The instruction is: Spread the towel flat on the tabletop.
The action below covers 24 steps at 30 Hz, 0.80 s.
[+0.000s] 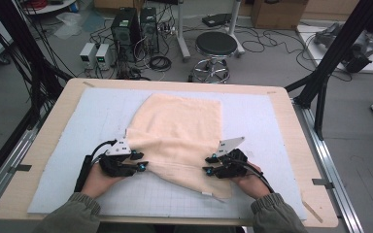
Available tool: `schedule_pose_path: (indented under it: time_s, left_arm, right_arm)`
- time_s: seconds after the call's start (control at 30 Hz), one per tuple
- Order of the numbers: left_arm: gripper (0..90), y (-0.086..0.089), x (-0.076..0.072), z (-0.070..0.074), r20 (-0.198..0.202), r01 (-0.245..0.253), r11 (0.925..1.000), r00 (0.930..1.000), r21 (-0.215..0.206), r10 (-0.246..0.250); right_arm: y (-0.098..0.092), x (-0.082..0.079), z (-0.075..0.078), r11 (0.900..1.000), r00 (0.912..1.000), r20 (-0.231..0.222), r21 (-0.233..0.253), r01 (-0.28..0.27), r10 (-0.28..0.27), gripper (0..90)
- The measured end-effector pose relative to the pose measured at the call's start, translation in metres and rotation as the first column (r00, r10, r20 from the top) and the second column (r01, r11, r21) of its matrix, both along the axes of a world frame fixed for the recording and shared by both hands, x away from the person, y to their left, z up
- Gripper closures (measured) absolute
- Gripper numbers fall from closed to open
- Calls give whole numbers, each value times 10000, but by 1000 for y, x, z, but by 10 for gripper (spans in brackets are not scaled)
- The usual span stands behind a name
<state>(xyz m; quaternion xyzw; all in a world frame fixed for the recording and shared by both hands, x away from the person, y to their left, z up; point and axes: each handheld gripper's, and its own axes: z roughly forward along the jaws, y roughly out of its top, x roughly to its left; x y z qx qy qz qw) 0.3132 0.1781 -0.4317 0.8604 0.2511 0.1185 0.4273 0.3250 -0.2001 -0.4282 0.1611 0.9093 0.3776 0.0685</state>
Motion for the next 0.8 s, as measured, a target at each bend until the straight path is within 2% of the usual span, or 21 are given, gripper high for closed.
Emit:
schedule_pose_path:
  time_s: [0.07, 0.17, 0.27, 0.4, 0.57, 0.67, 0.7, 0.73, 0.8]
  left_arm:
    - [760, -2, 0, -1, 28, 46, 10000, 10000, 9, -46]
    - [839, 1, -2, 3, -32, 54, 10000, 10000, -75, -55]
    - [850, 5, -10, 10, 118, 103, 9998, 9999, -154, -102]
    - [853, 9, -28, 29, 488, 383, 9987, 9981, -338, -366]
    - [856, 15, -60, 59, 1041, 722, 9962, 9923, -485, -669]
    - [857, 21, -86, 77, 1267, 1019, 9939, 9873, -434, -957]
    - [857, 23, -97, 82, 1201, 1101, 9926, 9874, -505, -1034]
    - [857, 26, -109, 87, 1164, 1222, 9908, 9865, -588, -1148]
    - [853, 33, -130, 93, 992, 1582, 9840, 9837, -817, -1499]
  right_arm:
    - [1, 1, -1, 10000, 10000, -91, 73, 22, -21, 720]
    - [-1, 2, 0, 9995, 9997, -236, 302, -27, 34, 812]
    - [-4, 0, 5, 9987, 9996, -262, 501, -39, 52, 836]
    - [-9, -11, 16, 9964, 9999, -94, 843, -84, 93, 841]
    - [-13, -33, 43, 9912, 9986, 365, 1254, -426, 383, 843]
    - [-11, -53, 61, 9871, 9950, 640, 1362, -842, 761, 843]
    - [-11, -61, 66, 9859, 9936, 725, 1369, -965, 872, 843]
    - [-10, -71, 71, 9829, 9922, 609, 1424, -1166, 1089, 842]
    - [-9, -91, 78, 9715, 9865, 359, 1715, -1638, 1600, 814]
